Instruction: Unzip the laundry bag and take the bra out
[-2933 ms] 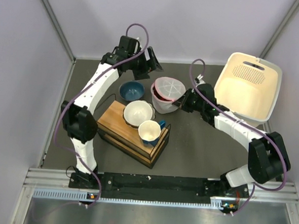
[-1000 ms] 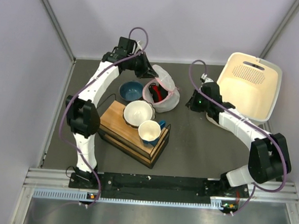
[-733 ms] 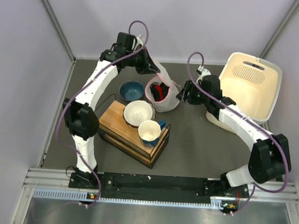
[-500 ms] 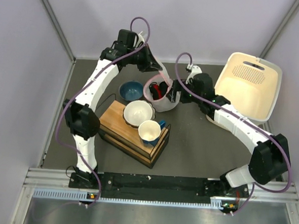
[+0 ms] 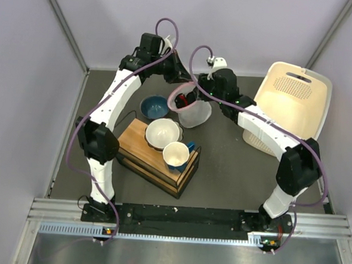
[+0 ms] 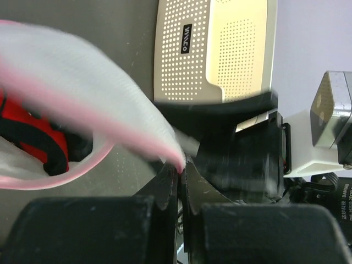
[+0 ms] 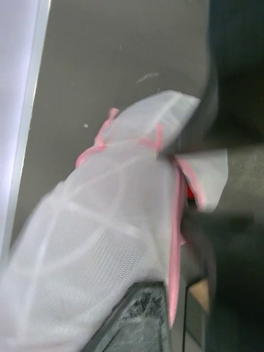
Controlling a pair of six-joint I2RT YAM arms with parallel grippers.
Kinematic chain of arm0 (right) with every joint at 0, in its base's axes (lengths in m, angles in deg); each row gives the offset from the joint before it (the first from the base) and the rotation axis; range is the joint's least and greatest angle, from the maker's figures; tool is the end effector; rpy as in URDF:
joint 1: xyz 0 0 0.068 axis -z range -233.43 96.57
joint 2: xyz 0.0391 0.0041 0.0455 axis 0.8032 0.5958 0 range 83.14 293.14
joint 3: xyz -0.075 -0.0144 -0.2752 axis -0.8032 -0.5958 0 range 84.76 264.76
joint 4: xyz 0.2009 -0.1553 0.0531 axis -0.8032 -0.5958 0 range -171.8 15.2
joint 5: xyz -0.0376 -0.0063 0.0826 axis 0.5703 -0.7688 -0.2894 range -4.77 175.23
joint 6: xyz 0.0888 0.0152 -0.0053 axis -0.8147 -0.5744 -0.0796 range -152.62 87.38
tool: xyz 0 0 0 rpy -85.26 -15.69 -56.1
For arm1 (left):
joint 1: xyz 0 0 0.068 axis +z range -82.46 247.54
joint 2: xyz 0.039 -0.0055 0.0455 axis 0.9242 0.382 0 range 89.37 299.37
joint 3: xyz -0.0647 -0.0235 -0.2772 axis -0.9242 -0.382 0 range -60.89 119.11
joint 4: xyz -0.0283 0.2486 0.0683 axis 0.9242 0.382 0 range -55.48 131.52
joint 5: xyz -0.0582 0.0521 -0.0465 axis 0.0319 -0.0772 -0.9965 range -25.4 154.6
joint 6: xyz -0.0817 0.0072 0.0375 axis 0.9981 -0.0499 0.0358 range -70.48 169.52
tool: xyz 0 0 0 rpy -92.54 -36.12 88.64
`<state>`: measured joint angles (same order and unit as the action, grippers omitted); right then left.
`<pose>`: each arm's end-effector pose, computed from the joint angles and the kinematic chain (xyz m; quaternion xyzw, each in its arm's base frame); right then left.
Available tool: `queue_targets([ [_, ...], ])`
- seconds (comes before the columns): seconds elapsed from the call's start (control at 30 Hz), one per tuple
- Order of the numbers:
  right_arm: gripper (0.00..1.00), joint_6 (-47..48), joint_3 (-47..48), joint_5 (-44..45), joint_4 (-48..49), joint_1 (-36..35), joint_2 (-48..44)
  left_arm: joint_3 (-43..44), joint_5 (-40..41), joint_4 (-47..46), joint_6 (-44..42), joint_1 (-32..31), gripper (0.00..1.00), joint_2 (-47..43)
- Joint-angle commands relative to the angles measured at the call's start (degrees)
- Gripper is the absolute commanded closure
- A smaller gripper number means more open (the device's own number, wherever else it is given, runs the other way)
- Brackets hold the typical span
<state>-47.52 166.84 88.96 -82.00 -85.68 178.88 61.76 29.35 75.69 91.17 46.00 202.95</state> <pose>0.3769 0.2315 0.3352 -0.1059 0.8164 0.2023 0.5305 0.4290 -0.2192 0.3908 -0.0012 0.8467 -0.4674 0.2542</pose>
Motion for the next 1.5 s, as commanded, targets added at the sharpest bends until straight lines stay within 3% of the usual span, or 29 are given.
queue_targets([
  [0.0, 0.87, -1.6, 4.6, -0.6, 5.9, 1.0, 2.9, 1.1, -5.3, -4.2, 0.7, 0.3, 1.0, -0.3],
  [0.03, 1.0, -2.8, 4.8, -2.0, 6.2, 1.8, 3.2, 0.9, -7.7, -4.6, 0.9, 1.0, 0.98, -0.2],
  [0.1, 1.0, -6.4, 3.9, -8.9, 9.3, 5.0, 3.7, 1.1, -9.0, -4.6, 0.2, 1.9, 0.74, 0.1],
  [0.13, 1.0, -7.5, 3.2, -11.4, 10.5, 6.0, 3.5, 1.1, -9.3, -4.3, -0.9, 3.2, 0.44, -0.2],
  [0.23, 1.0, -9.8, 1.1, -19.5, 13.2, 9.8, 3.1, 0.9, -7.9, -2.3, -5.4, 6.2, 0.2, -2.0],
  [0.37, 1.0, -9.3, 1.3, -29.3, 13.4, 12.9, 3.5, 0.4, -5.6, -2.1, -12.4, 8.4, 0.14, -5.0],
  [0.53, 1.0, -8.7, 2.6, -35.9, 12.5, 14.9, 4.6, -0.8, -4.3, -2.1, -23.3, 9.4, 0.12, -6.1],
  [0.63, 1.0, -8.8, 2.9, -41.0, 12.5, 15.5, 4.9, -2.9, -6.6, -2.8, -29.8, 9.4, 0.04, -6.3],
  [0.87, 1.0, -7.1, 3.3, -50.7, 11.3, 15.9, 5.2, -7.7, -9.5, -6.8, -38.3, 9.5, 0.01, -6.1],
  [1.1, 1.0, -8.4, 2.1, -54.2, 13.3, 16.4, 5.1, -8.5, -11.7, -10.4, -39.8, 10.5, 0.02, -4.2],
  [1.23, 1.0, -10.3, 1.8, -56.5, 15.3, 16.4, 5.9, -8.0, -17.6, -16.4, -34.7, 10.4, 0.02, -2.1],
  [1.3, 1.0, -11.0, 2.4, -57.2, 15.3, 16.4, 6.4, -7.2, -18.3, -17.5, -31.2, 10.3, 0.1, -1.2],
  [1.37, 1.0, -11.8, 2.8, -57.3, 15.0, 16.5, 7.2, -7.2, -19.7, -19.8, -28.7, 10.2, 0.26, -0.2],
  [1.4, 1.0, -12.3, 3.0, -57.3, 15.0, 16.6, 7.5, -7.2, -20.5, -20.5, -26.3, 10.0, 0.66, -0.1],
  [1.43, 1.0, -12.5, 3.2, -57.2, 14.9, 16.6, 8.0, -7.1, -20.2, -20.9, -25.6, 9.9, 0.9, 0.2],
  [1.47, 1.0, -13.3, 3.6, -56.1, 14.2, 16.7, 8.4, -6.9, -19.0, -20.9, -24.9, 9.8, 1.0, 0.2],
])
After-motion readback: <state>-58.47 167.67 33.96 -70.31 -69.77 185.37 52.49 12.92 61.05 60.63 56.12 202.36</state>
